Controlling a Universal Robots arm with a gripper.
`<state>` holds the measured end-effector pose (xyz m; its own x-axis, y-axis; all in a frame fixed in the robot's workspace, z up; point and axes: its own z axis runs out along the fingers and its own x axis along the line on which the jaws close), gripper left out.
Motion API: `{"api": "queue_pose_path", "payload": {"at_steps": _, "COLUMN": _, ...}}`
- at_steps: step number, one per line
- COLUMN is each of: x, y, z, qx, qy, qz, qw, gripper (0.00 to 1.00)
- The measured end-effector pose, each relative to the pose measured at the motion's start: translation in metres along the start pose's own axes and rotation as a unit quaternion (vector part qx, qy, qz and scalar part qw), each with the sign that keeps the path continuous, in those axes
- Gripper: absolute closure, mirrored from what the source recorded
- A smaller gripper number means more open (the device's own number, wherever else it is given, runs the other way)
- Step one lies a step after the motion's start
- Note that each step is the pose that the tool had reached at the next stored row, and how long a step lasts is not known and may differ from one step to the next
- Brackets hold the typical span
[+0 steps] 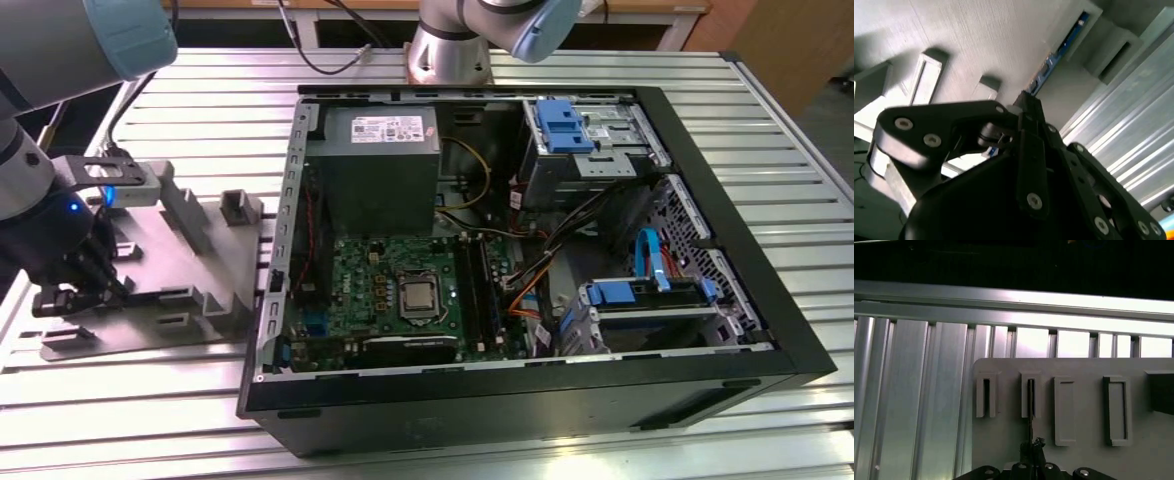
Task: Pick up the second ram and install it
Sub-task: 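Pick up the second ram and move it above second insertion slot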
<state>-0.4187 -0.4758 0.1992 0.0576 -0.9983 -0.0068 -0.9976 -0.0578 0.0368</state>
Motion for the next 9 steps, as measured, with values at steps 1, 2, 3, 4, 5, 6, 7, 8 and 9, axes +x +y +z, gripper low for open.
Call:
{"api": "queue_pose_path", "payload": {"at_steps": 1, "x": 0.0, "y": 0.0, "z": 0.0, "qx": 0.0, "qy": 0.0, "qz": 0.0, "qw": 1.0, "gripper": 0.89}}
{"api": "queue_pose_path", "payload": {"at_steps": 2, "x": 0.0, "y": 0.0, "z": 0.0, "qx": 0.0001, "qy": 0.0, "qz": 0.0, "qw": 1.0, "gripper": 0.89}}
{"api": "queue_pose_path", "payload": {"at_steps": 3, "x": 0.0, "y": 0.0, "z": 0.0, "qx": 0.0, "qy": 0.0, "qz": 0.0, "qw": 1.0, "gripper": 0.89}}
{"api": "queue_pose_path", "payload": {"at_steps": 4, "x": 0.0, "y": 0.0, "z": 0.0, "qx": 0.0, "qy": 0.0, "qz": 0.0, "qw": 1.0, "gripper": 0.89}}
{"api": "queue_pose_path", "payload": {"at_steps": 5, "x": 0.0, "y": 0.0, "z": 0.0, "qx": 0.0, "qy": 0.0, "qz": 0.0, "qw": 1.0, "gripper": 0.89}}
{"api": "queue_pose_path", "payload": {"at_steps": 6, "x": 0.0, "y": 0.0, "z": 0.0, "qx": 0.0, "qy": 0.0, "qz": 0.0, "qw": 1.0, "gripper": 0.89}}
{"api": "queue_pose_path", "payload": {"at_steps": 7, "x": 0.0, "y": 0.0, "z": 0.0, "qx": 0.0, "qy": 0.0, "qz": 0.0, "qw": 1.0, "gripper": 0.89}}
{"api": "queue_pose_path", "payload": {"at_steps": 8, "x": 0.0, "y": 0.0, "z": 0.0002, "qx": 0.0001, "qy": 0.0, "qz": 0.001, "qw": 1.0, "gripper": 0.89}}
{"api": "queue_pose_path", "payload": {"at_steps": 9, "x": 0.0, "y": 0.0, "z": 0.0004, "qx": 0.0001, "qy": -0.0003, "qz": 0.01, "qw": 1.0, "gripper": 0.89}}
